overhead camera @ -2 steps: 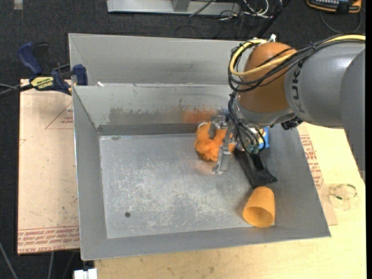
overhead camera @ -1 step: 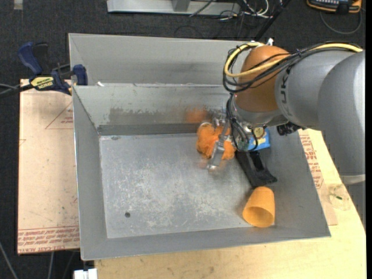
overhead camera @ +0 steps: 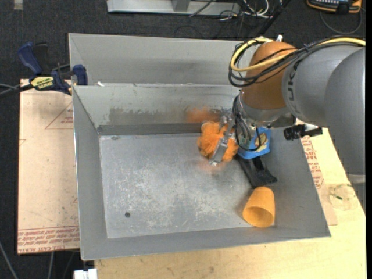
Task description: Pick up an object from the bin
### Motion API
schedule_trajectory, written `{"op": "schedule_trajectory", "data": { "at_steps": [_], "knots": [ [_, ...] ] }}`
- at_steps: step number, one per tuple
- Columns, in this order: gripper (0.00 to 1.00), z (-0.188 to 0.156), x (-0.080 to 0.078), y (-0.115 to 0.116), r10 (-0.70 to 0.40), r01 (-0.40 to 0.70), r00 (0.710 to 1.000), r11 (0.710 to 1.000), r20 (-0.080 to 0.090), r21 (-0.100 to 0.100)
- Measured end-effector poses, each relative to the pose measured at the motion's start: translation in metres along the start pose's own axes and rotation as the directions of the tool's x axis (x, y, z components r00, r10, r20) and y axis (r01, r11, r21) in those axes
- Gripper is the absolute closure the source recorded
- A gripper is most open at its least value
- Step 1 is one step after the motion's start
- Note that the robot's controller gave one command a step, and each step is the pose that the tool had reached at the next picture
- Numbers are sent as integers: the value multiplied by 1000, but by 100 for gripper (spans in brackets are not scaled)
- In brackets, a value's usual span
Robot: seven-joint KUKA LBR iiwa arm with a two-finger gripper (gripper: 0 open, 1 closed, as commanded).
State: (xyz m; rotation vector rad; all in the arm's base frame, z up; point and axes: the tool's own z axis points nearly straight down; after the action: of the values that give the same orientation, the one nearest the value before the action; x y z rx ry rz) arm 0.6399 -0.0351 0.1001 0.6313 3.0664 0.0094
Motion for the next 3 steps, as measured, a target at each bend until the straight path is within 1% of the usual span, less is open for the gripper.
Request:
{"op": "schedule_trajectory", "data": {
  "at_steps": [1, 2, 3],
  "knots": [
    [0, 15, 1, 10, -114, 114, 993, 993, 10, -2],
    [100, 25, -10, -1, 345, -345, 939, 939, 4, -13],
    [100, 25, -10, -2, 345, -345, 939, 938, 4, -14]
  ]
}}
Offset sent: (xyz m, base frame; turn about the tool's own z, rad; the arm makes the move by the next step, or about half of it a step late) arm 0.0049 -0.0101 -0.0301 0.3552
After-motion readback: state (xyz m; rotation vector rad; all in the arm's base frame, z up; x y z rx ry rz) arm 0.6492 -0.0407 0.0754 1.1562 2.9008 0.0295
